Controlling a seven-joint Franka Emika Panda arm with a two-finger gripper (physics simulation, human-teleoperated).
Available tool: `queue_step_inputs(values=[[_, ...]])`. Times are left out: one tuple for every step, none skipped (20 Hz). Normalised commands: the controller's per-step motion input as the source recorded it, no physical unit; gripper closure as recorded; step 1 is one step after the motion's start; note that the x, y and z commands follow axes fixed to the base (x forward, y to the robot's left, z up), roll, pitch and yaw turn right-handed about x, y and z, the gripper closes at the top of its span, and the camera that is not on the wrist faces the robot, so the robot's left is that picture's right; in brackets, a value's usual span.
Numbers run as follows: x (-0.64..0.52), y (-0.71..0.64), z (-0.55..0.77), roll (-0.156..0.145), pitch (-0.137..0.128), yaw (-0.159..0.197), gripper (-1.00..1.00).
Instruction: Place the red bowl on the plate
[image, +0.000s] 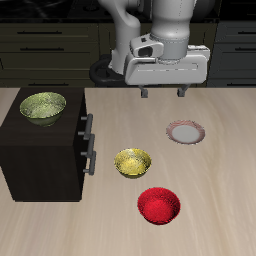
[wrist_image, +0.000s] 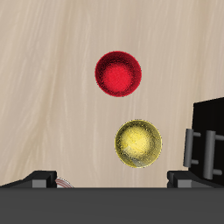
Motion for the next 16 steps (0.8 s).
queue_step_inputs(values=[[0.17,0.1,0.04,0.002,-0.007,0.018,-1.0],[0.12,0.01,0.0,-0.005,0.009,-0.019,-1.0],[0.11,0.03,0.0,-0.032,0.007,0.008,-1.0],[0.1,0.08,0.01,0.03,-0.006,-0.003,-1.0],[0.04,0.05,-0.1,-0.015,0.009,0.019,-1.0],[0.25,0.09,-0.02,-0.016,0.005,0.026,-1.0],[-0.02,-0.02,-0.02,0.002,-0.003,-0.014,-1.0],[0.28,0.09,-0.12,-0.025,0.023,0.006,-1.0],[0.16,0.04,-0.09,-0.022,0.014,0.016,-1.0],[0.33,0.04,-0.07,-0.007,0.012,-0.011,-1.0],[0.19,0.02,-0.08,-0.033,0.03,-0.002,-1.0],[0.24,0.01,0.0,-0.008,-0.01,-0.059,-1.0],[0.0,0.0,0.0,0.0,0.0,0.0,-1.0],[0.39,0.08,-0.03,-0.039,0.009,0.051,-1.0],[0.25,0.03,0.05,-0.011,0.01,-0.027,-1.0],[0.21,-0.16,0.15,-0.048,-0.006,-0.005,-1.0]])
